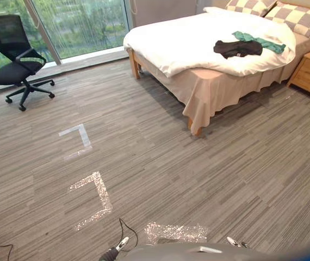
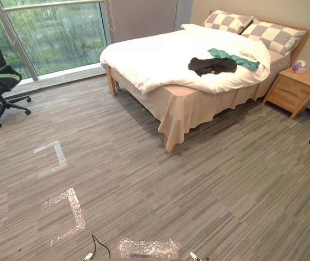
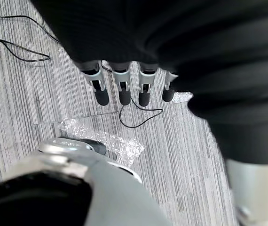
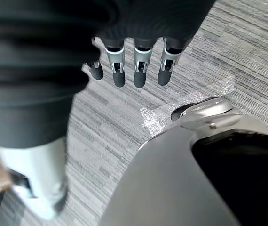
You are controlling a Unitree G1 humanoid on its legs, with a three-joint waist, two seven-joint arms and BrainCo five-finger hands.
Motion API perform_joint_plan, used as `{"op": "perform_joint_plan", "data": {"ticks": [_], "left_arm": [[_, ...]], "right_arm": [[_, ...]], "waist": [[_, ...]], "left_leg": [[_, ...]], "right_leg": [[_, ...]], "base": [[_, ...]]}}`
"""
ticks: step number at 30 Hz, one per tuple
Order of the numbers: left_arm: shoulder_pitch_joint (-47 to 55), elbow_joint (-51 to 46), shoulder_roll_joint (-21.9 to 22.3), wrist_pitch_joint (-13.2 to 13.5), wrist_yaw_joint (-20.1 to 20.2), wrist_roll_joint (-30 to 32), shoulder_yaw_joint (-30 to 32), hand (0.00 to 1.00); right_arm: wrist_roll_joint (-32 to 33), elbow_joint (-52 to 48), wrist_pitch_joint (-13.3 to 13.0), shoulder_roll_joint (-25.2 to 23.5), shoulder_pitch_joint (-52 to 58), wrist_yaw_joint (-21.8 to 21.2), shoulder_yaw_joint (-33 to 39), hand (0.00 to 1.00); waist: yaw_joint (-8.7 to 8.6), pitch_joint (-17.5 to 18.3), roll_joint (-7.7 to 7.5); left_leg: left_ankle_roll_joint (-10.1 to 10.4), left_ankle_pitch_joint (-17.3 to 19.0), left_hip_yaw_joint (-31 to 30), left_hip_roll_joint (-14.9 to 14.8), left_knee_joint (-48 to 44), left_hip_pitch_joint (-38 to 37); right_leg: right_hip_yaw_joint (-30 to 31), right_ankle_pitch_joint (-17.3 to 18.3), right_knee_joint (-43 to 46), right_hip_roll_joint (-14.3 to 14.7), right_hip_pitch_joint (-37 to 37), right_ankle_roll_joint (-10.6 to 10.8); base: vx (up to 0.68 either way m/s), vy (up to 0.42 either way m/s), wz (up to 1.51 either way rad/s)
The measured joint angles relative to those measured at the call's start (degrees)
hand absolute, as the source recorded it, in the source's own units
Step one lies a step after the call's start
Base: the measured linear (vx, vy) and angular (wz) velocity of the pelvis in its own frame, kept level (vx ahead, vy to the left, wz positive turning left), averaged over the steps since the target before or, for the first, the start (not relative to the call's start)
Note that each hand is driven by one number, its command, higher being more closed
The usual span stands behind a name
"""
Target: Tidy the bed and pick cloth on bed and put in laundry
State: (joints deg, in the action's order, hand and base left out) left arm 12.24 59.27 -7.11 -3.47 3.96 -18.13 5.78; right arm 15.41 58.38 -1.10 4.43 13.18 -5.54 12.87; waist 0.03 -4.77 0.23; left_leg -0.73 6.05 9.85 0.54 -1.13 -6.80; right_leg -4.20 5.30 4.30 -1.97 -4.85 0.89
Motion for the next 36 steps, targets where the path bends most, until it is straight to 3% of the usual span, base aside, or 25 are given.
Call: {"op": "perform_joint_plan", "data": {"ticks": [5, 7, 11, 19, 24, 27, 29, 30, 31, 33, 34, 35, 36], "left_arm": [[-0.53, 0.59, 0.19, 1.83, 2.65, -0.62, 0.92, 0.00], [-1.04, 0.60, 0.29, 2.56, 3.28, 0.51, 0.85, 0.00], [-1.39, 0.59, 0.12, 2.48, 2.43, 1.38, 0.02, 0.00], [-1.63, 0.59, -0.15, 1.50, 1.50, 1.93, -1.02, 0.00], [-1.55, 0.59, -0.21, 1.42, 0.82, 2.08, -1.66, 0.00], [-1.98, 0.58, -0.57, 1.38, 0.75, 2.09, -3.11, 0.00], [-3.59, 0.49, -1.07, 1.43, 0.75, 2.05, -4.29, 0.00], [-3.91, 0.50, -1.41, 1.40, 0.74, 2.07, -4.58, 0.00], [-3.99, 0.54, -2.85, 0.96, 0.70, 2.28, -5.80, 0.00], [-4.32, 0.58, -4.01, -0.23, 0.61, 3.62, -5.83, 0.00], [-4.56, 0.57, -4.47, -1.58, 0.62, 3.78, -6.13, 0.00], [-4.69, 0.58, -4.29, -2.10, 0.58, 3.78, -6.14, 0.00], [-5.18, 0.61, -3.88, -3.69, 0.66, 4.22, -6.40, 0.00]], "right_arm": [[-0.45, 0.23, -0.41, -0.18, -0.24, -0.05, 0.12, 0.00], [-0.60, 0.35, -0.51, -0.30, -0.51, -0.27, 0.35, 0.00], [-1.01, 0.63, -0.51, -0.21, -1.53, -0.22, 0.40, 0.00], [1.33, 1.09, -1.21, -0.26, -2.07, 1.30, 0.41, 0.00], [3.69, 1.11, -3.93, -0.94, -2.03, 1.91, 0.53, 0.00], [5.88, 0.70, -5.24, -1.68, -2.59, 3.29, 1.29, 0.00], [5.91, -1.30, -6.21, -1.95, -3.13, 4.13, 1.71, 0.00], [5.91, -1.37, -6.24, -2.06, -3.18, 4.25, 1.81, 0.00], [5.92, -1.24, -6.08, -2.62, -3.18, 4.73, 2.33, 0.00], [5.90, -1.07, -5.48, -3.74, -2.42, 5.25, 2.56, 0.00], [5.87, -1.07, -5.06, -4.04, -1.13, 5.30, 2.65, 0.00], [6.52, -1.12, -4.79, -4.08, -0.97, 5.22, 3.40, 0.00], [6.31, -1.16, -4.75, -4.35, -0.97, 5.08, 4.90, 0.00]], "waist": [[-0.37, -0.17, -0.05], [-0.36, -0.43, -0.10], [-0.42, -1.17, 0.04], [-0.44, -2.06, 0.08], [-0.45, -2.27, -0.26], [-0.56, -3.07, -0.22], [-0.62, -6.00, 0.33], [-0.64, -6.50, 0.26], [-0.77, -6.82, -1.26], [-0.89, -7.04, -2.73], [-1.28, -7.04, -3.14], [-1.52, -7.14, -2.76], [-3.34, -7.39, -1.43]], "left_leg": [[-0.06, -1.04, 0.47, 0.04, 2.65, -2.44], [1.11, -1.13, 0.60, 0.01, 3.17, -2.90], [2.10, -0.76, 0.91, -0.30, 3.14, -4.35], [2.13, -0.85, 0.97, -0.70, 3.77, -4.36], [2.21, -1.10, 1.21, -0.72, 4.14, -4.45], [2.07, -0.98, 3.14, -0.90, 4.16, -4.53], [1.52, -0.62, 7.39, -1.99, 3.94, -6.37], [1.36, -0.51, 8.32, -2.00, 3.89, -6.59], [1.76, 0.37, 10.39, -2.05, 3.02, -7.08], [2.71, 2.13, 12.38, -3.04, 0.71, -7.09], [3.66, 3.48, 13.67, -4.19, -1.09, -7.00], [4.06, 3.76, 14.24, -4.95, -1.38, -7.07], [4.71, 3.60, 15.54, -7.33, -0.78, -7.31]], "right_leg": [[-1.38, -0.75, -3.39, 0.31, -2.21, 0.53], [-1.55, -1.17, -4.19, 0.35, -2.78, 1.18], [-1.58, -1.21, -4.52, 0.62, -4.14, 1.26], [-1.59, -1.24, -5.41, 1.14, -4.18, 1.21], [-1.49, -1.30, -5.28, 1.19, -4.00, 1.11], [-0.58, 1.61, 2.48, 0.90, 0.15, 1.14], [-1.69, 4.38, 18.29, 0.46, 7.41, 4.21], [-2.81, 4.94, 20.46, -0.17, 8.18, 4.07], [-6.81, 5.66, 23.76, -2.94, 10.35, 3.25], [-9.04, 5.15, 20.59, -5.10, 10.35, 2.53], [-9.59, 2.69, 13.65, -5.69, 9.12, 1.89], [-10.48, 2.11, 12.62, -5.03, 8.74, 0.86], [-11.18, 0.52, 10.92, -2.60, 8.51, 0.43]], "base": [[0.10, -0.004, 0.01], [0.06, -0.019, 0.01], [0.03, -0.031, -0.06], [-0.04, -0.051, -0.01], [-0.04, -0.037, -0.02], [-0.05, -0.016, -0.29], [-0.09, 0.009, -0.71], [-0.12, 0.027, -0.94], [-0.08, -0.006, -0.92], [0.00, -0.077, -0.86], [0.08, -0.141, -0.58], [0.16, -0.208, -0.59], [0.16, -0.178, -0.32]]}}
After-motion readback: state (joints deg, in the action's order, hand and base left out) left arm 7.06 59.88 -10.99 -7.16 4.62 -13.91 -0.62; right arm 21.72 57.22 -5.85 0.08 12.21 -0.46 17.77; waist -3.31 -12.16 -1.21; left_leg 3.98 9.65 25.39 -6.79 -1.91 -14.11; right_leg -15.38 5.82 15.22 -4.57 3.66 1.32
